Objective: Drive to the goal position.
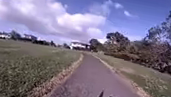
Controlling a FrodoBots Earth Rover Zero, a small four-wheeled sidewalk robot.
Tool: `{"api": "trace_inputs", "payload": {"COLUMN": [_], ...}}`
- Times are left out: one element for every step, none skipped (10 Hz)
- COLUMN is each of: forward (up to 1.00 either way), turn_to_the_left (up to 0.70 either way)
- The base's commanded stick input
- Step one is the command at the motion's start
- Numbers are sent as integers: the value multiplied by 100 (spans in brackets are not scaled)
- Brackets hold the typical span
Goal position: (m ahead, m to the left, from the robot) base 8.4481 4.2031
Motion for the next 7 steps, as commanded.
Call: {"api": "trace_inputs", "payload": {"forward": [70, 70, 70, 70, 70, 70, 70], "turn_to_the_left": [0, 0, 0, 0, 0, 0, 0]}}
